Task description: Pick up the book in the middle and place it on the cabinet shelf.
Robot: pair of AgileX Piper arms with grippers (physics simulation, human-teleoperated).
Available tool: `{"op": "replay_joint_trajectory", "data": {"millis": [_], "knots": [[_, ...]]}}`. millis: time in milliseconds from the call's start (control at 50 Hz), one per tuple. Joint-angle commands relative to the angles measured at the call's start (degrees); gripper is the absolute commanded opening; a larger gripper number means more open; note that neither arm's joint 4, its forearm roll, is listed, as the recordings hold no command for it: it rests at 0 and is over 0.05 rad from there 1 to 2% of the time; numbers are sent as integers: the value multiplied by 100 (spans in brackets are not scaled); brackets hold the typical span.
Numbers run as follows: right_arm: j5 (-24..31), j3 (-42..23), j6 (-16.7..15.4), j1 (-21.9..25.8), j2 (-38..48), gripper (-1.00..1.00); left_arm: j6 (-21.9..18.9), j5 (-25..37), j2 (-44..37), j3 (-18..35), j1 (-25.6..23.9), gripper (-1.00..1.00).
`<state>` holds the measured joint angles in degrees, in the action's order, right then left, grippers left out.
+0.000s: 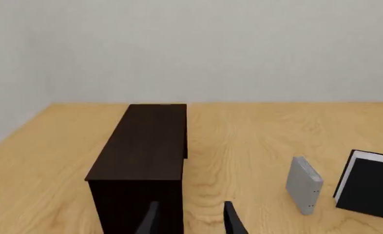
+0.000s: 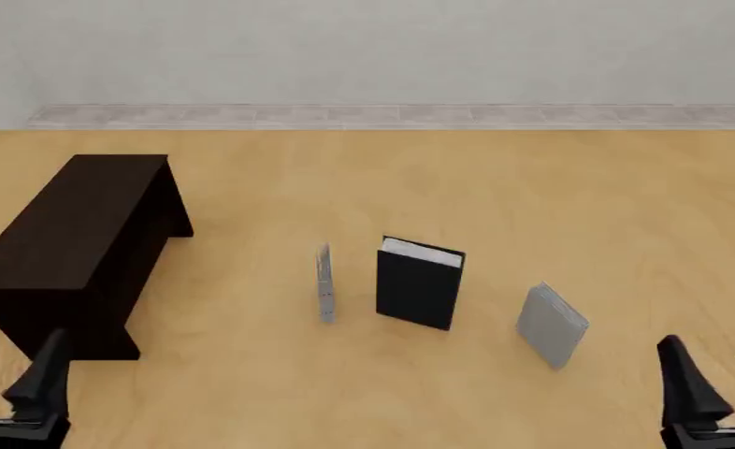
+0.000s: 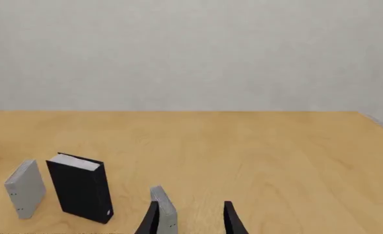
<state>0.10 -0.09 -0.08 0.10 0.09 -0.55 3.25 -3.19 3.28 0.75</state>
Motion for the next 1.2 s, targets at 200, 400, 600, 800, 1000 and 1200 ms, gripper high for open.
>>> {"op": "replay_joint_trajectory", "data": {"millis": [200,400,600,800,1000,1200], "knots": [[98,7,-50,183,-8,100,75,292,317,480,-689,100],[99,7,-44,194,-7,100,23,895,310,1274,-936,100],[35,8,-27,170,-9,100,-424,153,-1359,1970,-1725,100],[26,8,-56,191,-9,100,-1072,-435,-3026,2635,-2650,100],[24,9,-42,169,-9,100,-1214,-412,-3705,3164,-3048,100],[29,9,-36,181,-9,100,-1584,-250,-4547,3654,-3640,100]]}}
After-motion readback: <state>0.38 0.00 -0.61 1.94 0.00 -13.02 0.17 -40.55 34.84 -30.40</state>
